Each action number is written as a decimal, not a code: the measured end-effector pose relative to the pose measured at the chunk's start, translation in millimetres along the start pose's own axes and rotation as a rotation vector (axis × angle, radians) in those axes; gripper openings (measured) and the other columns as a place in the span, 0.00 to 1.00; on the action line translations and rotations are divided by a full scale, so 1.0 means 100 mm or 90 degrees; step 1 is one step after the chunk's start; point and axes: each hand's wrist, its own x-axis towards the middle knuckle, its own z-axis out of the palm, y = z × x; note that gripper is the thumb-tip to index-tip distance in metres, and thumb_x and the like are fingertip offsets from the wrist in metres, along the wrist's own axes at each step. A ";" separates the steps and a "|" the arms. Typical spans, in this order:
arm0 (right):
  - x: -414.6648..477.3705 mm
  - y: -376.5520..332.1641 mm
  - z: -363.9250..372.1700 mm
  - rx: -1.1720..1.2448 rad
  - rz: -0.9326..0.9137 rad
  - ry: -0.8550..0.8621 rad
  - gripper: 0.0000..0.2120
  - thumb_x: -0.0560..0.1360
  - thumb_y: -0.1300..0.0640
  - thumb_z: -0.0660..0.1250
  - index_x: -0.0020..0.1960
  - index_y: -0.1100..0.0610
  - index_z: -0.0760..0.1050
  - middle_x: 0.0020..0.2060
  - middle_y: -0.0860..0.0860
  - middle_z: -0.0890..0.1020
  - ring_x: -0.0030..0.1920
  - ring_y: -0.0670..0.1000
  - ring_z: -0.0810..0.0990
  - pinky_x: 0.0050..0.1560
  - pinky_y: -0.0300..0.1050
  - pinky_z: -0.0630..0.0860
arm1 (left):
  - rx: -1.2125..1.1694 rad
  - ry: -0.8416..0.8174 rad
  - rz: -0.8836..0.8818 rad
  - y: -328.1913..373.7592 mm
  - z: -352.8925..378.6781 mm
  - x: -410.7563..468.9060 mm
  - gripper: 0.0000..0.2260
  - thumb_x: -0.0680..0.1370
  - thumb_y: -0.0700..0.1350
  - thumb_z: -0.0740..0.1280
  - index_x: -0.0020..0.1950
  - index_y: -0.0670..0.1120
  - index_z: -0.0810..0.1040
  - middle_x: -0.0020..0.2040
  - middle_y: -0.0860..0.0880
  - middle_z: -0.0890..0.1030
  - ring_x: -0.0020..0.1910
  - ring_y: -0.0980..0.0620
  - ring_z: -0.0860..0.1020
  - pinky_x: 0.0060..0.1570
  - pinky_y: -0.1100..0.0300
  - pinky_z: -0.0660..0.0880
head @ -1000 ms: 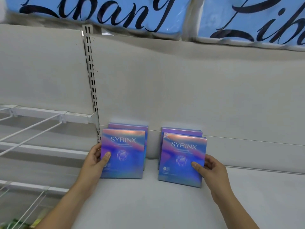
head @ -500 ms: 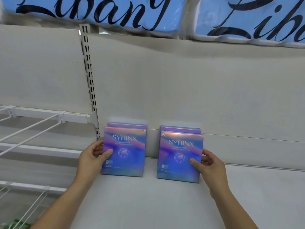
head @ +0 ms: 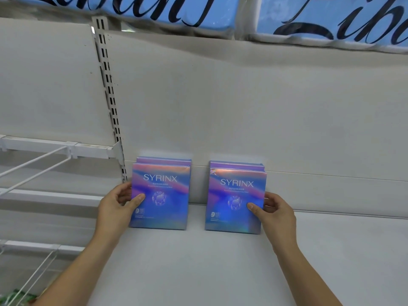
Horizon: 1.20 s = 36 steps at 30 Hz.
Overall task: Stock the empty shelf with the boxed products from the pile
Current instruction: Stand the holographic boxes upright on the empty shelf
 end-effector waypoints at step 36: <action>-1.23 -0.48 -1.24 0.177 -0.137 -0.171 0.25 0.78 0.63 0.69 0.71 0.45 0.71 0.68 0.40 0.78 0.68 0.40 0.75 0.69 0.39 0.72 | 0.044 -0.228 0.112 0.98 0.61 -1.97 0.30 0.71 0.66 0.64 0.73 0.64 0.69 0.71 0.66 0.72 0.70 0.66 0.70 0.63 0.67 0.67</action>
